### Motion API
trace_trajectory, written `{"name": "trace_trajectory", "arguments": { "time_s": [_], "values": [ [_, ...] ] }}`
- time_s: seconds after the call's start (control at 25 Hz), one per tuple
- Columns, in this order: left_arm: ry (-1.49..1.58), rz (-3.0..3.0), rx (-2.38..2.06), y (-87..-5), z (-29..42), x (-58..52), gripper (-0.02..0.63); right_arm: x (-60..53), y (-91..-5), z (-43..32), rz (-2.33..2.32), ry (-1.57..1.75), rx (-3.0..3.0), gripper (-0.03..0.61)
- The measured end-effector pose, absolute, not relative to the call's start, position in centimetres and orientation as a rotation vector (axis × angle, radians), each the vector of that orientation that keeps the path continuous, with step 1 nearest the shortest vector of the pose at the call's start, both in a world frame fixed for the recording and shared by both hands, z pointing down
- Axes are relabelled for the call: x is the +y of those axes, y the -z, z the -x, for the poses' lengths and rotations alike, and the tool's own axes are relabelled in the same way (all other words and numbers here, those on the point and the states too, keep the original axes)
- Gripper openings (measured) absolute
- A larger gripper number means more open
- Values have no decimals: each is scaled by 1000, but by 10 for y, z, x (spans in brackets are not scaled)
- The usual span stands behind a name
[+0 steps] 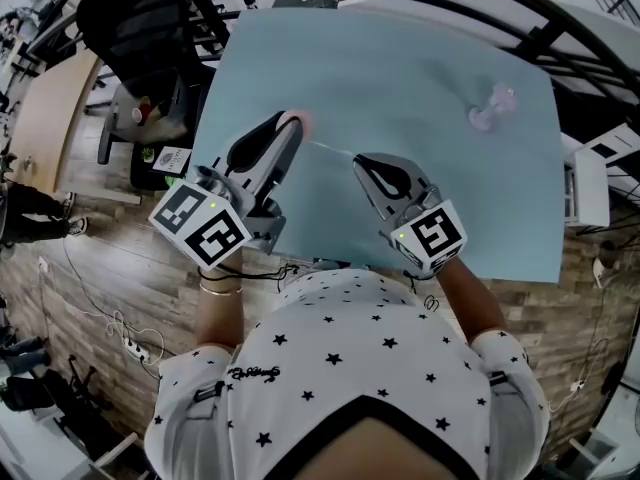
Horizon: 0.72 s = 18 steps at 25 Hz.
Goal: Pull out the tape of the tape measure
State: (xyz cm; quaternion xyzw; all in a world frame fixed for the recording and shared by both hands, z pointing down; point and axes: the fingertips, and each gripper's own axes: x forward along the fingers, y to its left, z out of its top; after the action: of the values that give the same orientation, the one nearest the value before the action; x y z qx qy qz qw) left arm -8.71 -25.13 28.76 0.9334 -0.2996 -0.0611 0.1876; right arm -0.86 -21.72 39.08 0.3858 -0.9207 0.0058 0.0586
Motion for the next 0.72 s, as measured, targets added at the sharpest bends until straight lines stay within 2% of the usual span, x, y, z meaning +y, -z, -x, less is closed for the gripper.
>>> {"name": "trace_trajectory", "arguments": {
  "time_s": [0.72],
  "values": [
    [146, -2600, -847, -299, 89, -252, 86, -213, -406, 11, -1155, -72, -2719, 3]
  ]
}}
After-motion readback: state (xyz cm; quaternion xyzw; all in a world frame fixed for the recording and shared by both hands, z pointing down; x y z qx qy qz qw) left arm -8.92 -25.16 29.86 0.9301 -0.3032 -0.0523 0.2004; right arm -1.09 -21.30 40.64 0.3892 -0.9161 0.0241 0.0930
